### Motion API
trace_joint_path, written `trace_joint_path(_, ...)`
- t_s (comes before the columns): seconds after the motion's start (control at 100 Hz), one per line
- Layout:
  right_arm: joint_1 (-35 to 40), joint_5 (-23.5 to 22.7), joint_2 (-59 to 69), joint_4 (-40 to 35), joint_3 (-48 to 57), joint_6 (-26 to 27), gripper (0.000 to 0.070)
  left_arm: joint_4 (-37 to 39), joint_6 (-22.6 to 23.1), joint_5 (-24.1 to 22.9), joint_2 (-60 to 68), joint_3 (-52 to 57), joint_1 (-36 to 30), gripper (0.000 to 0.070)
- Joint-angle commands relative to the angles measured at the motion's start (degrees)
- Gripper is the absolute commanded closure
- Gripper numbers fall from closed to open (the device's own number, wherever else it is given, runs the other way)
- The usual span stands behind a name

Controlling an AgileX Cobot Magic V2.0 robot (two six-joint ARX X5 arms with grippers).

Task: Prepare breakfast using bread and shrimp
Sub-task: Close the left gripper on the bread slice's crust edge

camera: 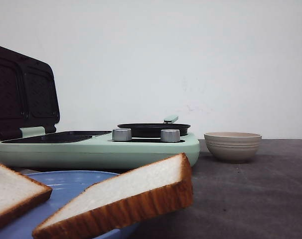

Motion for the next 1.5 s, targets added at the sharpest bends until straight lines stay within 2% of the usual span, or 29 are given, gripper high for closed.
trace_joint_path(0.0, 0.26, -0.22, 0.33, 0.48, 0.85, 0.44, 0.0414, 0.17, 0.50, 0.22, 0.68, 0.87, -0.22, 0.0396)
trace_joint_path(0.92, 0.26, -0.20, 0.31, 0.48, 0.85, 0.46, 0.0414, 1.27, 0.59, 0.20, 4.55, 0.83, -0.33, 0.0394)
trace_joint_path(0.98, 0.26, -0.20, 0.31, 0.46, 0.85, 0.44, 0.0414, 1.27, 0.72, 0.20, 4.63, 0.83, -0.33, 0.0452)
trace_joint_path(1.08, 0.26, -0.17, 0.31, 0.48, 0.85, 0.44, 0.0414, 1.27, 0.85, 0.20, 4.63, 0.83, -0.33, 0.0700)
trace_joint_path(1.49, 0.26, -0.17, 0.31, 0.57, 0.85, 0.46, 0.0415, 0.87, 0.90, 0.22, 4.33, 0.87, -0.31, 0.0697)
